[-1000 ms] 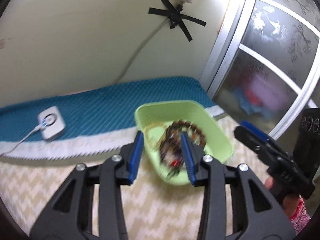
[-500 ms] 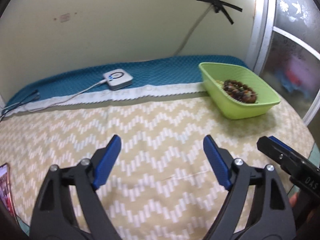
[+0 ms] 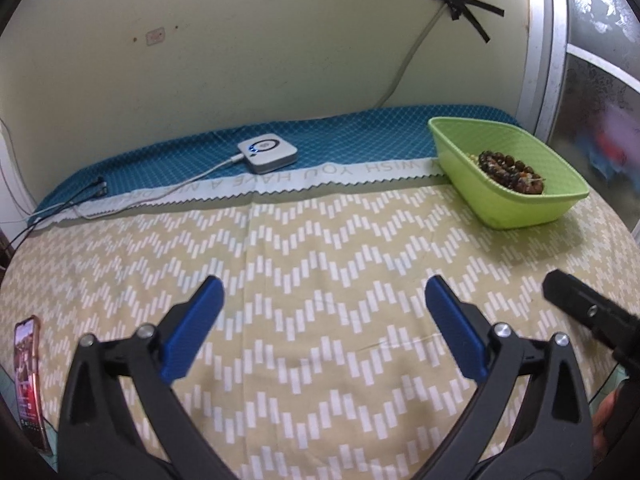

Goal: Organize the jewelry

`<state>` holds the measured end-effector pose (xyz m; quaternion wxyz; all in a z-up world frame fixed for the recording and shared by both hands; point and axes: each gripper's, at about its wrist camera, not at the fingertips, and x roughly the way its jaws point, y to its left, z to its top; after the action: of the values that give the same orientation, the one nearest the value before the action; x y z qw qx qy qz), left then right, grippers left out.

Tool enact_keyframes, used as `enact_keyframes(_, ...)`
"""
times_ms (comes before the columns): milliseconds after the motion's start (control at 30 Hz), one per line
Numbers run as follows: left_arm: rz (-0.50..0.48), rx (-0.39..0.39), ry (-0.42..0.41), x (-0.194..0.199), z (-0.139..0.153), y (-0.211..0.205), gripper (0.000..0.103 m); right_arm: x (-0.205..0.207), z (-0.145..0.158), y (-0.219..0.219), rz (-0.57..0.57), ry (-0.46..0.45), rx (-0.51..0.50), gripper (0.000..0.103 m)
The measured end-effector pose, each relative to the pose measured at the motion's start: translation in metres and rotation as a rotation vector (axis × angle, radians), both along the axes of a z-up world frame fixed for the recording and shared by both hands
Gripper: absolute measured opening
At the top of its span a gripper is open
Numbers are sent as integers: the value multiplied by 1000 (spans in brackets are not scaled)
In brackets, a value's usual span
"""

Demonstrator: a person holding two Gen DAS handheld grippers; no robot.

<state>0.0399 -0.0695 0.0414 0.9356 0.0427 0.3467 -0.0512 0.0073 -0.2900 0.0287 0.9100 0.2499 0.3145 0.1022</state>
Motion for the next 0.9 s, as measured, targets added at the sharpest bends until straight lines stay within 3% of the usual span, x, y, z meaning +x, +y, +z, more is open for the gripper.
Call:
enact_keyframes(367, 33, -64, 23, 4, 0, 12, 97, -2, 2, 0, 3, -4, -1, 47)
enact_keyframes(900, 29, -53, 23, -1, 0, 7, 97, -7, 3, -6, -17, -17, 18, 47)
